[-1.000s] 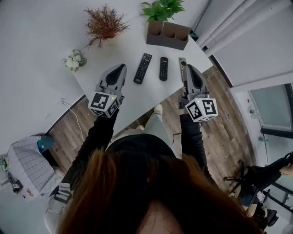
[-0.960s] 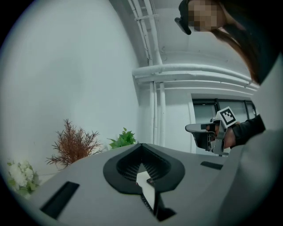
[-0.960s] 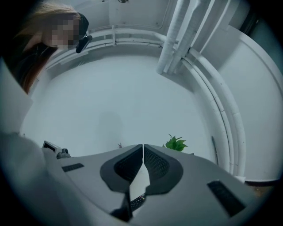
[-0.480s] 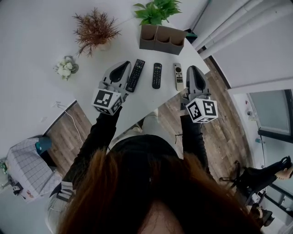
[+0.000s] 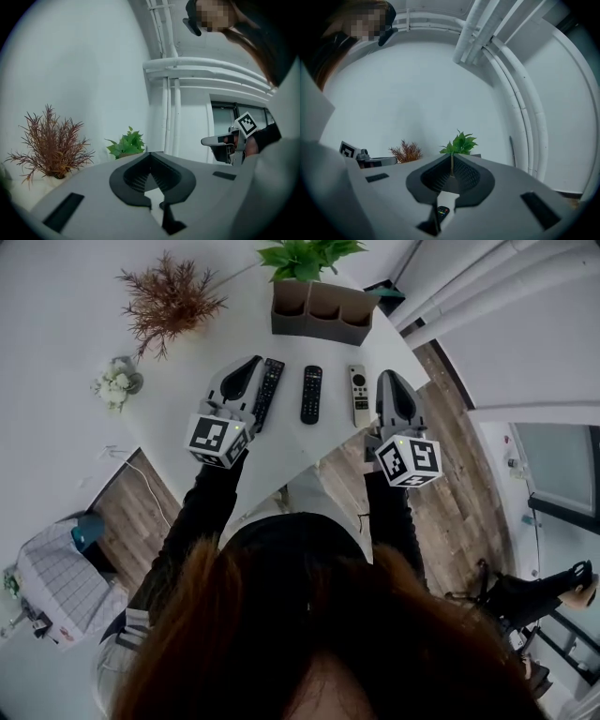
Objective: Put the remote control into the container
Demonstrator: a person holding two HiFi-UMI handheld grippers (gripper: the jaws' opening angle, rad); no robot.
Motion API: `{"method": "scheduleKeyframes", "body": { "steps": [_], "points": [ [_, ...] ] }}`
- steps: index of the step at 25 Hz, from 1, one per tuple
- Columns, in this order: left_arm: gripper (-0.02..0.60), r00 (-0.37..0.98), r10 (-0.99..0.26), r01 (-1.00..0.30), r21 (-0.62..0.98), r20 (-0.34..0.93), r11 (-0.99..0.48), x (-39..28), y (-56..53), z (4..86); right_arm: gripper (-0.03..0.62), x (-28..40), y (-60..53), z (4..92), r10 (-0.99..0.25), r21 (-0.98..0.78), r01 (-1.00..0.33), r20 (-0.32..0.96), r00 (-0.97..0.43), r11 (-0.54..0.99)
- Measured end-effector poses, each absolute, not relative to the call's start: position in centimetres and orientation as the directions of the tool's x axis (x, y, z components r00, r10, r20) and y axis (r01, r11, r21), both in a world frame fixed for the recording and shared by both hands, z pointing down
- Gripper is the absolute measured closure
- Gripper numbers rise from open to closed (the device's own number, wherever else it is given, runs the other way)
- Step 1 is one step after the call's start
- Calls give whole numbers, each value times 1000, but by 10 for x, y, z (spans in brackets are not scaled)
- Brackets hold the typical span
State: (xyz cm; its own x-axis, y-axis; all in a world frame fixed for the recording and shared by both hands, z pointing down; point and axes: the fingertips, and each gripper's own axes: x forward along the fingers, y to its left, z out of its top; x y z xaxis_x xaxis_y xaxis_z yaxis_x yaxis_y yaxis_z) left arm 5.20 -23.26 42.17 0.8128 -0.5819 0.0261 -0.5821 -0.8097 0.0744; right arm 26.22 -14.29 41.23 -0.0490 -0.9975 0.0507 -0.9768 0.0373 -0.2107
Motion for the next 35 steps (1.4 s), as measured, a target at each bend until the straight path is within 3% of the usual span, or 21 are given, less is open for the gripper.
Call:
{"method": "scheduleKeyframes", "body": {
  "steps": [15,29,32,35],
  "points": [
    [572,777,-620,-627,47,110,-778,81,-271,442,572,277,-199,407,-984,-232,-960,46,-169,154],
    [566,740,-563,-624,62,368,-779,96,-277,522,572,284,-228,417,-958,-254,-931,49,-281,260],
    [456,685,-560,-647,37,466,-761,91,-281,548,572,284,-230,420,-955,-264,-926,53,-293,269],
    [408,627,-534,-651,5,567,-759,88,-282,575,572,285,-232,425,-950,-273,-920,57,-308,282]
  ]
}}
